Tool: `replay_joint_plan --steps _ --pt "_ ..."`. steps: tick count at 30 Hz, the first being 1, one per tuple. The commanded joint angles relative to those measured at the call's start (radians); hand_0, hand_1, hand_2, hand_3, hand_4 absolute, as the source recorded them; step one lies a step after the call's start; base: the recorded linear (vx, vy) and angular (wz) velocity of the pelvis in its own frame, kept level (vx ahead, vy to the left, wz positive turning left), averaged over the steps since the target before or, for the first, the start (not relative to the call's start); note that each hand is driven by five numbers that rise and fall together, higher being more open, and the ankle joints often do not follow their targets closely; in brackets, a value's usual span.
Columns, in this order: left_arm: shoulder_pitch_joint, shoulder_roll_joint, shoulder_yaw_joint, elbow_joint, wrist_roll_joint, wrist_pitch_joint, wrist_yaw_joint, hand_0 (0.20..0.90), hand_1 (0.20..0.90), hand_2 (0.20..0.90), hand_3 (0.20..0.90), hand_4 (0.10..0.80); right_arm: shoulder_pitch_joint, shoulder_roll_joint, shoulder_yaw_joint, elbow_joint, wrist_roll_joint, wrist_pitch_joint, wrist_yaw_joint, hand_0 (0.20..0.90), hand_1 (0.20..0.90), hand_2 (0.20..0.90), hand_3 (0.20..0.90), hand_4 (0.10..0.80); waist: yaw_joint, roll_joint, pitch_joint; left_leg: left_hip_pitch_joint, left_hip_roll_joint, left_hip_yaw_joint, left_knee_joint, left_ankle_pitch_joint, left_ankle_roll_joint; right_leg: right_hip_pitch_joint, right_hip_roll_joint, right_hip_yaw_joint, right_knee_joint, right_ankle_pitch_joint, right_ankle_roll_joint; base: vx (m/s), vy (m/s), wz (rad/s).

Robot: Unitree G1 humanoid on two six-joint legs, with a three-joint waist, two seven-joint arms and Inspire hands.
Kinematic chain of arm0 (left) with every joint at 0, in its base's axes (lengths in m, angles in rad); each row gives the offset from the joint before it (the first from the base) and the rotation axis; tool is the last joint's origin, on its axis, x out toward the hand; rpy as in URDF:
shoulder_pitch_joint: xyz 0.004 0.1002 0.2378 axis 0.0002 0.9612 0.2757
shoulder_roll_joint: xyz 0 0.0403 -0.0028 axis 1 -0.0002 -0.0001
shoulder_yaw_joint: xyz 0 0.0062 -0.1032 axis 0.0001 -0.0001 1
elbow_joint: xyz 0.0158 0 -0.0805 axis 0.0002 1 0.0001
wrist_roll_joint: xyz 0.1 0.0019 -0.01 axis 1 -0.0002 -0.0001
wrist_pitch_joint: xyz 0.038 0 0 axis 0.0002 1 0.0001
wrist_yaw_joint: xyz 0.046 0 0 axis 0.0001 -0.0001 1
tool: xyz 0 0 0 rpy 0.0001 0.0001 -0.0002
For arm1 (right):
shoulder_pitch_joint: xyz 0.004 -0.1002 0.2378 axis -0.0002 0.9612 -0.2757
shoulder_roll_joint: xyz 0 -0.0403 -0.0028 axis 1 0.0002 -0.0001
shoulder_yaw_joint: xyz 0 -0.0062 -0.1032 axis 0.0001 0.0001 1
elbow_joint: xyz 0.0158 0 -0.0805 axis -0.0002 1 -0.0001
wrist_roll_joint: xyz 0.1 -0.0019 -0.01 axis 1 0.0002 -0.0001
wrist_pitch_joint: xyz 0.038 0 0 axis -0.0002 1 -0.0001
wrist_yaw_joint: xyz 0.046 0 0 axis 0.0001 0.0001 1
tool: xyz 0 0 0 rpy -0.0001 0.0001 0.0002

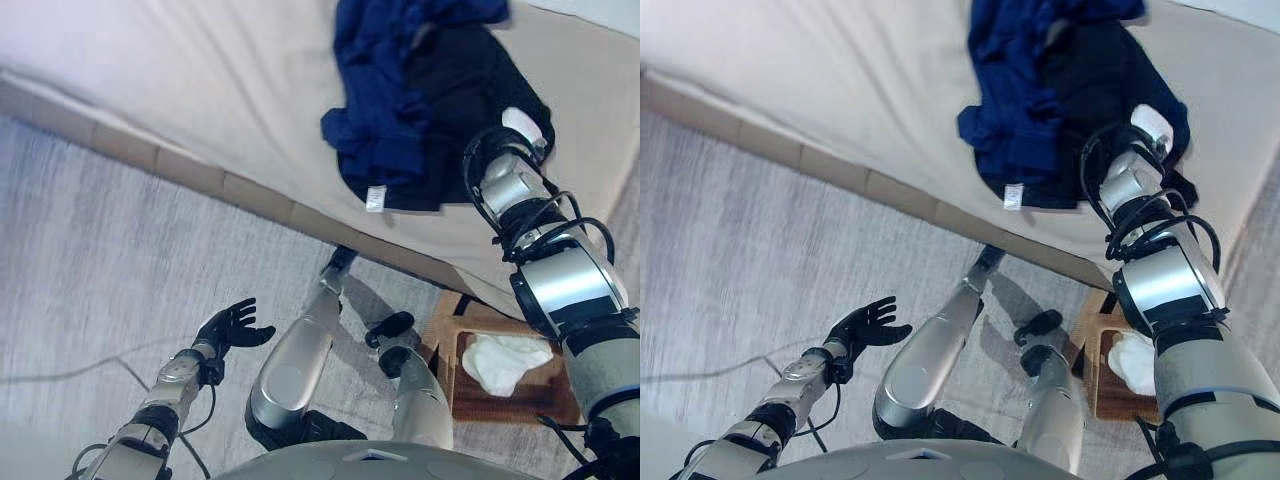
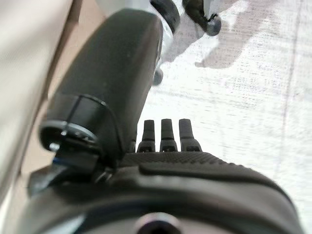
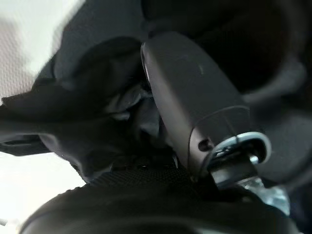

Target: Pick up the clothes from the bed and place them into the basket

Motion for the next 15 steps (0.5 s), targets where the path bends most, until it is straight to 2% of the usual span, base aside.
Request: replay_joint_plan --steps 1,2,3,4,8,9,10,12,15 --pt "0.056 0.045 -0.018 -0.041 -0.035 -0.059 -0.007 0.900 0.900 0.900 0.900 0.800 -0.036 -0.069 0.094 -0.002 -0.015 0.012 0.105 0.900 0.900 0.900 0.900 0.800 0.026 0.022 -0.006 -0.012 -0.009 0.041 -0.010 -0.074 0.081 -0.032 -0.011 -0.026 0.128 0.023 -0.014 0.001 -0.050 0.10" --pt "0.056 0.049 -0.023 -0.048 -0.039 -0.058 -0.006 0.900 0.900 0.900 0.900 0.800 -0.040 -0.072 0.100 0.004 -0.004 0.011 0.102 0.632 0.632 0.632 0.587 0.487 0.028 0.025 -0.006 -0.021 -0.011 0.037 -0.009 -0.071 0.081 -0.041 -0.009 -0.025 0.138 0.020 -0.013 0.007 -0.059 0.06" --pt "0.057 0.052 -0.027 -0.055 -0.043 -0.058 -0.004 0.900 0.900 0.900 0.900 0.800 -0.045 -0.073 0.105 0.005 0.001 0.007 0.089 0.408 0.408 0.408 0.326 0.226 0.028 0.027 -0.006 -0.030 -0.012 0.034 -0.007 -0.069 0.082 -0.048 -0.009 -0.024 0.146 0.018 -0.012 0.010 -0.100 0.04" --pt "0.057 0.059 -0.032 -0.064 -0.050 -0.056 0.000 0.900 0.900 0.900 0.900 0.800 -0.055 -0.074 0.107 -0.008 0.035 -0.020 0.008 0.300 0.300 0.300 0.200 0.100 0.026 0.028 -0.006 -0.041 -0.012 0.028 -0.007 -0.066 0.081 -0.056 -0.003 -0.022 0.149 0.017 -0.010 0.008 -0.101 0.03" --pt "0.061 0.067 -0.029 -0.046 -0.044 -0.068 -0.003 0.900 0.900 0.900 0.900 0.800 -0.093 -0.071 0.092 -0.102 0.089 -0.125 -0.220 0.300 0.300 0.300 0.200 0.100 0.010 0.014 -0.006 -0.021 0.001 0.022 -0.016 -0.073 0.076 -0.046 0.017 -0.005 0.134 0.027 -0.004 -0.004 -0.089 0.07" --pt "0.063 0.066 -0.028 -0.039 -0.043 -0.072 -0.001 0.900 0.900 0.900 0.900 0.800 -0.098 -0.070 0.089 -0.143 0.088 -0.123 -0.246 0.300 0.300 0.300 0.200 0.100 0.005 0.009 -0.006 -0.013 0.006 0.022 -0.018 -0.077 0.075 -0.040 0.022 0.000 0.128 0.028 -0.003 -0.031 -0.089 -0.06" --pt "0.069 0.066 -0.022 -0.025 -0.035 -0.083 0.005 0.900 0.900 0.900 0.900 0.800 -0.103 -0.075 0.083 -0.225 0.084 -0.162 -0.339 0.300 0.300 0.300 0.200 0.100 -0.009 -0.005 -0.006 0.009 0.016 0.025 -0.022 -0.085 0.072 -0.026 0.031 0.013 0.114 0.032 -0.002 -0.025 -0.093 -0.17" --pt "0.080 0.063 -0.005 -0.011 -0.015 -0.086 0.017 0.900 0.900 0.900 0.900 0.800 -0.097 -0.100 0.068 -0.375 0.088 -0.172 -0.423 0.300 0.300 0.300 0.200 0.100 -0.032 -0.027 -0.006 0.066 0.036 0.037 -0.041 -0.099 0.069 0.013 0.048 0.040 0.082 0.034 -0.001 0.001 -0.111 -0.38" --pt "0.091 0.061 0.026 0.022 0.017 -0.087 0.025 0.900 0.900 0.900 0.900 0.800 -0.042 -0.168 -0.034 -0.601 0.046 -0.225 -0.502 0.300 0.300 0.300 0.200 0.100 -0.082 -0.060 -0.015 0.183 0.065 0.072 -0.082 -0.116 0.063 0.106 0.077 0.090 0.006 0.029 -0.003 0.059 -0.103 -0.55"
